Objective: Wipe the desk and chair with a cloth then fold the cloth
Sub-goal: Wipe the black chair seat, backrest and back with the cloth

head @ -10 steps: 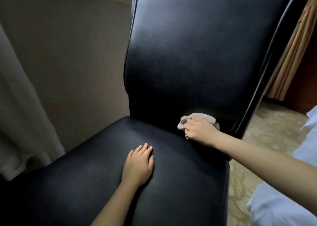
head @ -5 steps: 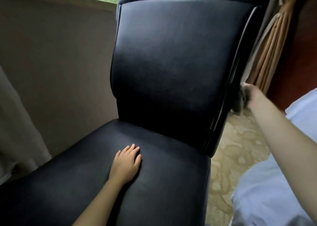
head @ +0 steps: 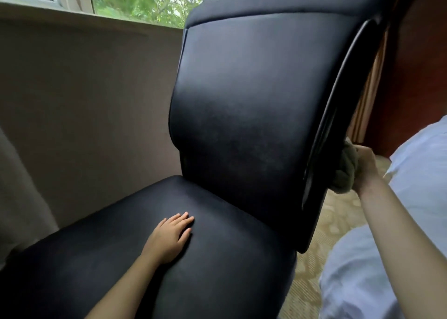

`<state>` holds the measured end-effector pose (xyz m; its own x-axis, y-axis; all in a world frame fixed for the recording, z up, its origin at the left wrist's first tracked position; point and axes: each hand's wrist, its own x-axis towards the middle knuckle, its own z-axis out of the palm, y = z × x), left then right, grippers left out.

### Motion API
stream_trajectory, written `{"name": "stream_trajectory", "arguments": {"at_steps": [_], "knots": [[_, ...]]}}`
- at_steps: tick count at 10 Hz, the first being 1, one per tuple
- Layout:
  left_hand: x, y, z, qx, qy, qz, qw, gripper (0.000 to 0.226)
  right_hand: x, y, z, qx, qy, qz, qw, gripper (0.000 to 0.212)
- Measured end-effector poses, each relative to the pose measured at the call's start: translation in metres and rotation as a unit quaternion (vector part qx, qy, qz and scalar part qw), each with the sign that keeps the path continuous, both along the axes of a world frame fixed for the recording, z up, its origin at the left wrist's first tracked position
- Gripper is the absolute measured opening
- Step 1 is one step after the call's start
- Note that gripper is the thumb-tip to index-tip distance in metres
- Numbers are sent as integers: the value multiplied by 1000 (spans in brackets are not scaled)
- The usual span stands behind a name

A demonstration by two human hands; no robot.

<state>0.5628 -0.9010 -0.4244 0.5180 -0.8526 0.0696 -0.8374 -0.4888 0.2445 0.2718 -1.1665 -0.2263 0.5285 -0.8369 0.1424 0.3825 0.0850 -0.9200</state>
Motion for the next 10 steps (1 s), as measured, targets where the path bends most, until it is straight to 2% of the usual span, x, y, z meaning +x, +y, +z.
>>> {"name": "stream_trajectory", "arguments": {"at_steps": [1,2,3,4,5,6,7,8,9,10], "knots": [[-1,1,4,23,-4,3,1000,61,-18,-21,-25,-59,-51,-154,985,52],[-11,0,6,49,-3,2,999,48,-192,-108,-98,-159,28,-95,982,34],[-15,0,13,68,19,-29,997,47,54,244,-334,-341,145,-127,920,17],[-7,1,31,45,60,-43,996,38,78,180,-165,-616,262,-33,743,18],[8,0,42,67,56,-24,996,44,117,162,-159,-587,394,-165,688,32],[15,5,39,81,79,-17,993,42,143,137,-181,-501,575,-54,644,34],[12,13,29,76,64,-18,995,43,177,101,-159,-444,596,-15,669,31],[6,18,16,55,25,2,998,47,194,98,-159,-427,599,-1,678,35],[5,16,3,38,-1,35,999,47,167,109,-172,-439,600,7,668,50],[7,6,0,28,-13,52,998,47,108,128,-194,-453,562,-15,692,41]]}}
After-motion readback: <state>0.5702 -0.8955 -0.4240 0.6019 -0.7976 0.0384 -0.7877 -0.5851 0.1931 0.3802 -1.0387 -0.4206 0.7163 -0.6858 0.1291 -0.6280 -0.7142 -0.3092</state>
